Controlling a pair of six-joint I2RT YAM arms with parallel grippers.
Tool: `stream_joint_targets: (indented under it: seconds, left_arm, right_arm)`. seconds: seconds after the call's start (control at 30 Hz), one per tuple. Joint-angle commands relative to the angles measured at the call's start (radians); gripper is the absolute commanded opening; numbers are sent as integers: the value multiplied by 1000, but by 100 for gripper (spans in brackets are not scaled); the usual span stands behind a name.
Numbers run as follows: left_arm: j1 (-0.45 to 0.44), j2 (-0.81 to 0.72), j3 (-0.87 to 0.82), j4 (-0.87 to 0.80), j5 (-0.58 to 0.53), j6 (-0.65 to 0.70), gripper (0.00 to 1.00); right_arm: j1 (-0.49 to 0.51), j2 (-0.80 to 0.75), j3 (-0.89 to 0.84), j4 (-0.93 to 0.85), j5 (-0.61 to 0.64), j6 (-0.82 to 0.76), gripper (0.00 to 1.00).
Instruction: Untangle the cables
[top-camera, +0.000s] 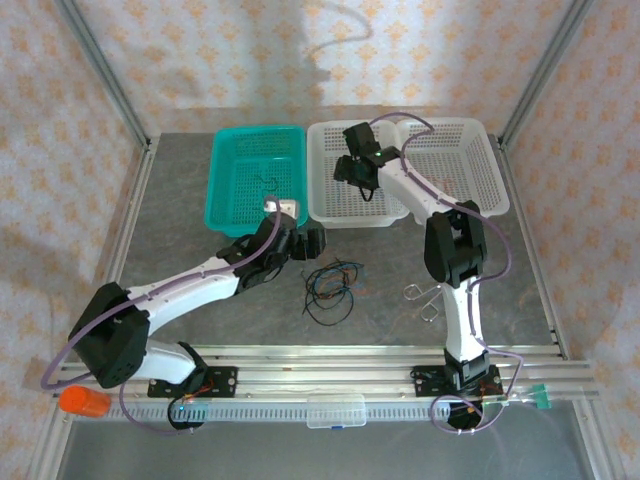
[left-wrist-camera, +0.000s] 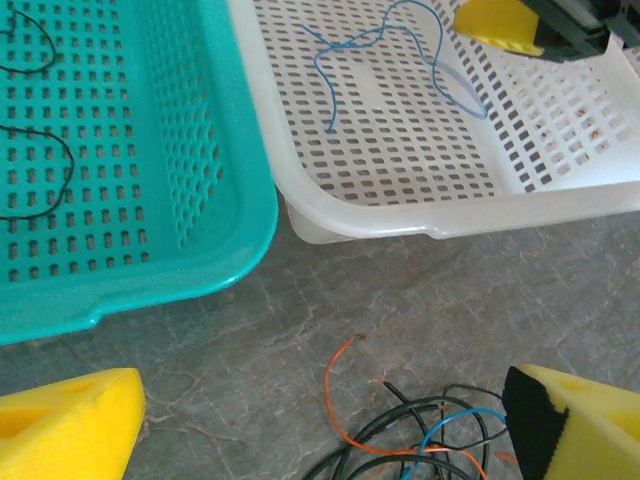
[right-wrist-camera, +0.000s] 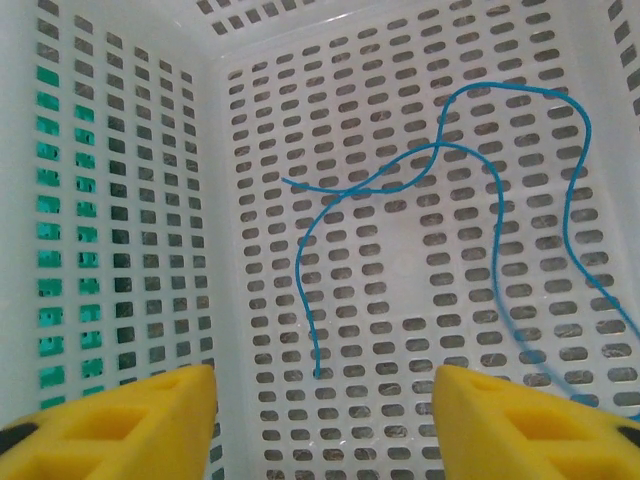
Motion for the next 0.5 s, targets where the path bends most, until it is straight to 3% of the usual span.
stream_joint_targets:
  seconds: [0.0,0.13,0.3,0.47]
  left_arm:
    - [-14,25,19,-24,20,6,92]
    - [-30,43,34,-24,61,36,87]
    - [-76,74,47,-44,141,109,82]
    - [-110,110,58,-102,149,134,73]
  right_arm:
    - [3,-45,8,-18,6,-2,61]
    - [3,-146,-72,54,-18,-11,61]
    - [14,-369,-297,213,-72,-48,59]
    - [52,-583,-535,263,-62,-58,51]
